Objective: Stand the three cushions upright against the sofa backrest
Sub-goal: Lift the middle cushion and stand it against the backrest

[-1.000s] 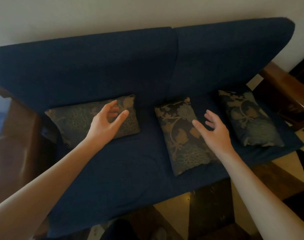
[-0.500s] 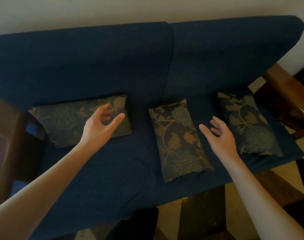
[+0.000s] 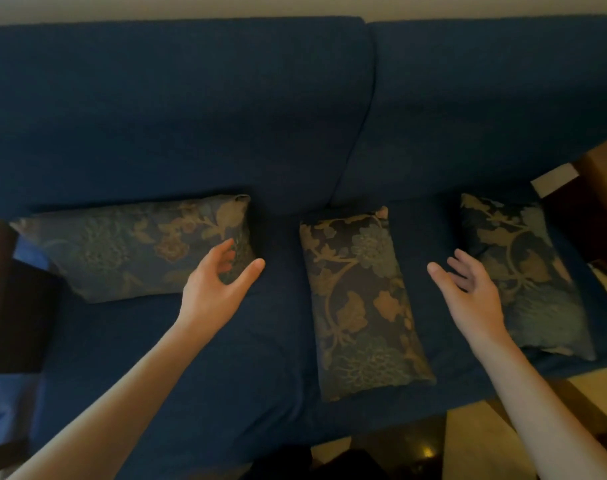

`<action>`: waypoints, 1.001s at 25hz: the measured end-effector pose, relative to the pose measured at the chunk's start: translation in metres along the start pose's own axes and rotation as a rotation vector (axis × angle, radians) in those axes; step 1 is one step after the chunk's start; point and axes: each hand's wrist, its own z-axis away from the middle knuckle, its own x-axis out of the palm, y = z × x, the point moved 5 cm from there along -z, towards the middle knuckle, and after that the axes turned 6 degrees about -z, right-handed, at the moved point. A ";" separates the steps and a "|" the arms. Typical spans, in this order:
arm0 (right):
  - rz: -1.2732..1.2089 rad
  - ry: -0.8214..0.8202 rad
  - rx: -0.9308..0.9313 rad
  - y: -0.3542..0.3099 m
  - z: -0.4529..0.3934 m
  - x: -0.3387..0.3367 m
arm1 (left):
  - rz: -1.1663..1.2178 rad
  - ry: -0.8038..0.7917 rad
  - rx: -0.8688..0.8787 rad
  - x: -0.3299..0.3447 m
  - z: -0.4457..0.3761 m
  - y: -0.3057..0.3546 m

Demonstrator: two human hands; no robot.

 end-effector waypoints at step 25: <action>0.073 -0.206 0.253 0.200 -0.134 0.037 | -0.169 -0.122 -0.336 0.223 -0.061 -0.063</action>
